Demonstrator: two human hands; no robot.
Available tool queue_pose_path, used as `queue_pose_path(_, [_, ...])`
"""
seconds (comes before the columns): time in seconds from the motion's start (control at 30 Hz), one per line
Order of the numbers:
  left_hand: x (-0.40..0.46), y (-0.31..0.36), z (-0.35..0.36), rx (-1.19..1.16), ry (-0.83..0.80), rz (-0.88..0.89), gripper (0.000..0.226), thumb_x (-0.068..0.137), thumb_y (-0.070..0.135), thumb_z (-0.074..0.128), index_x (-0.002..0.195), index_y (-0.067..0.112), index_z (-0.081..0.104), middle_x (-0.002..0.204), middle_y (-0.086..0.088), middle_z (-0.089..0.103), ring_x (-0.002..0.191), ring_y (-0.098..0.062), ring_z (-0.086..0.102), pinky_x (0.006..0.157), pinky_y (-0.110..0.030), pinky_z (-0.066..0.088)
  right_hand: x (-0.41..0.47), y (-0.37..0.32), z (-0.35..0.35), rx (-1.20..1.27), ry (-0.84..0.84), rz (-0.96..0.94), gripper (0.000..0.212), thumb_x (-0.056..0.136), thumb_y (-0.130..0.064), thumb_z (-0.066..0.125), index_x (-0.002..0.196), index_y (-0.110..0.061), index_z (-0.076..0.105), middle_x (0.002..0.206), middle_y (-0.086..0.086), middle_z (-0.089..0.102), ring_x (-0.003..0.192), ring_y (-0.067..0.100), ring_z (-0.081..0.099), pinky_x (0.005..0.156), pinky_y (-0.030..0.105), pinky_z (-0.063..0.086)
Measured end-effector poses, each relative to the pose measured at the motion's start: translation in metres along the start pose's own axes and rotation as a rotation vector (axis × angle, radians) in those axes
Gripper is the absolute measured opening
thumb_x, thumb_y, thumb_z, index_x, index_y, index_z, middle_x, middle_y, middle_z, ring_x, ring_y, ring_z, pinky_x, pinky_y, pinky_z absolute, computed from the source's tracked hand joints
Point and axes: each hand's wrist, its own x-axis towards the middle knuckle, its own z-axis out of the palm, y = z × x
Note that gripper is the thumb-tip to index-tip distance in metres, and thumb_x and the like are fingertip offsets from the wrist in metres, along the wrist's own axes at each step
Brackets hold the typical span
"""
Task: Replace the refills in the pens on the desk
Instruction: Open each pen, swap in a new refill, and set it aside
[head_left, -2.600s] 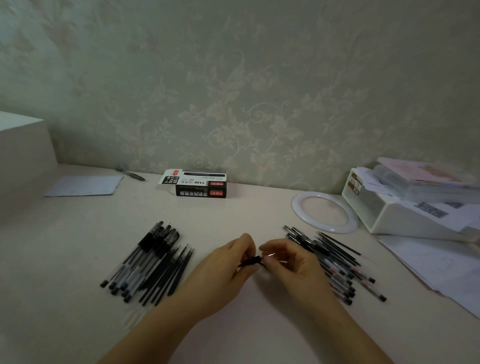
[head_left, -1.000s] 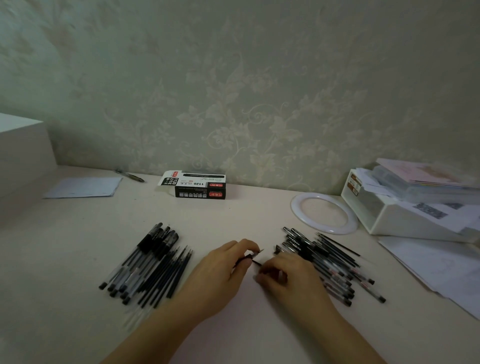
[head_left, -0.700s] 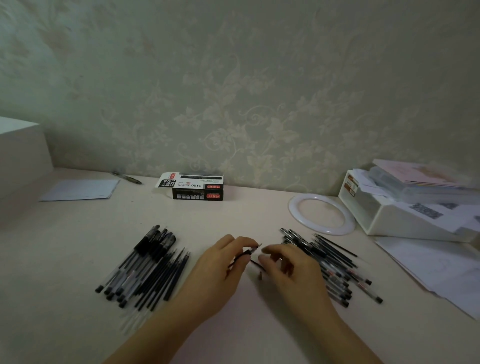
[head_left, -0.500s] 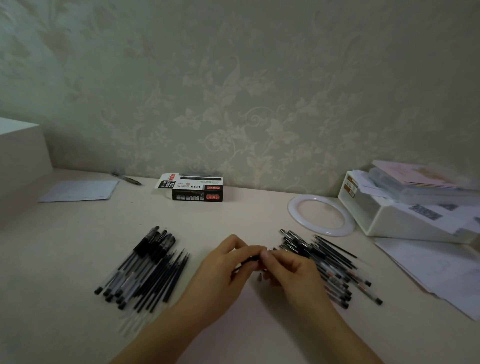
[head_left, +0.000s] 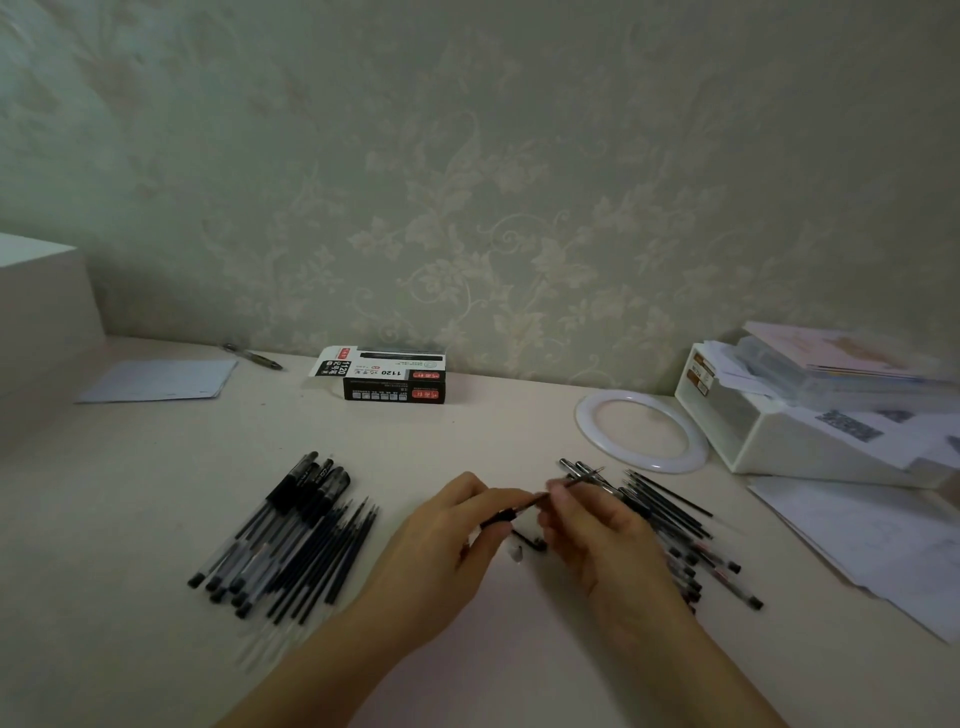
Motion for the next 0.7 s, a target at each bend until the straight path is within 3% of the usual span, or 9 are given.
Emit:
queue_pose_path(0.1, [0.000,-0.001,0.000,0.005,-0.014,-0.005,0.036,0.097,0.024,0.055,0.126,0.045,0.056,0.095,0.017,0.050,0.064,-0.001,0.049,0.061,-0.012,0.038,0.001,0.003,0.001,-0.029,-0.017,0.005,0.012,0.085,-0.021,0.067,0.087,-0.013,0.076,0.091,0.009,0.076,0.075,0.018,0.071,0.066,0.023,0.057])
queue_pose_path(0.2, [0.000,-0.002,-0.001,0.067,-0.006,-0.039,0.033,0.098,0.030,0.052,0.129,0.042,0.053,0.096,0.020,0.048,0.067,0.000,0.050,0.062,-0.016,0.040,0.008,-0.010,-0.012,-0.133,0.157,-0.213,0.014,0.096,-0.021,0.058,0.093,-0.013,0.068,0.088,0.006,0.075,0.075,0.014,0.070,0.068,0.023,0.056])
queue_pose_path(0.3, [-0.001,-0.004,-0.006,0.146,0.012,-0.090,0.033,0.097,0.034,0.051,0.130,0.039,0.051,0.099,0.023,0.046,0.071,0.007,0.049,0.065,-0.015,0.042,0.012,-0.032,-0.041,-0.693,0.331,-0.618,0.012,0.096,-0.027,0.057,0.095,-0.029,0.068,0.081,-0.007,0.068,0.075,0.004,0.063,0.065,0.011,0.049])
queue_pose_path(0.37, [-0.001,-0.004,-0.010,0.228,0.012,-0.142,0.029,0.097,0.035,0.050,0.127,0.038,0.051,0.104,0.021,0.047,0.069,0.002,0.049,0.067,-0.019,0.047,0.013,-0.038,-0.062,-1.059,0.422,-0.726,0.013,0.094,-0.023,0.060,0.100,-0.024,0.072,0.085,-0.009,0.063,0.079,0.011,0.058,0.066,0.018,0.044])
queue_pose_path(0.5, [0.000,-0.006,-0.021,0.368,0.037,-0.275,0.019,0.096,0.034,0.051,0.114,0.032,0.057,0.100,0.016,0.047,0.082,-0.005,0.055,0.064,-0.020,0.045,0.015,-0.033,-0.083,-1.393,0.530,-0.581,0.014,0.091,-0.014,0.065,0.100,-0.011,0.076,0.088,0.007,0.064,0.082,0.030,0.055,0.071,0.040,0.047])
queue_pose_path(0.7, [-0.004,-0.015,-0.046,0.470,0.079,-0.495,0.010,0.094,0.032,0.054,0.101,0.025,0.056,0.095,0.008,0.049,0.076,-0.008,0.054,0.063,-0.022,0.047,0.019,-0.024,-0.084,-1.506,0.534,-0.423,0.020,0.097,-0.018,0.056,0.105,-0.017,0.074,0.097,0.008,0.067,0.090,0.030,0.052,0.074,0.034,0.028])
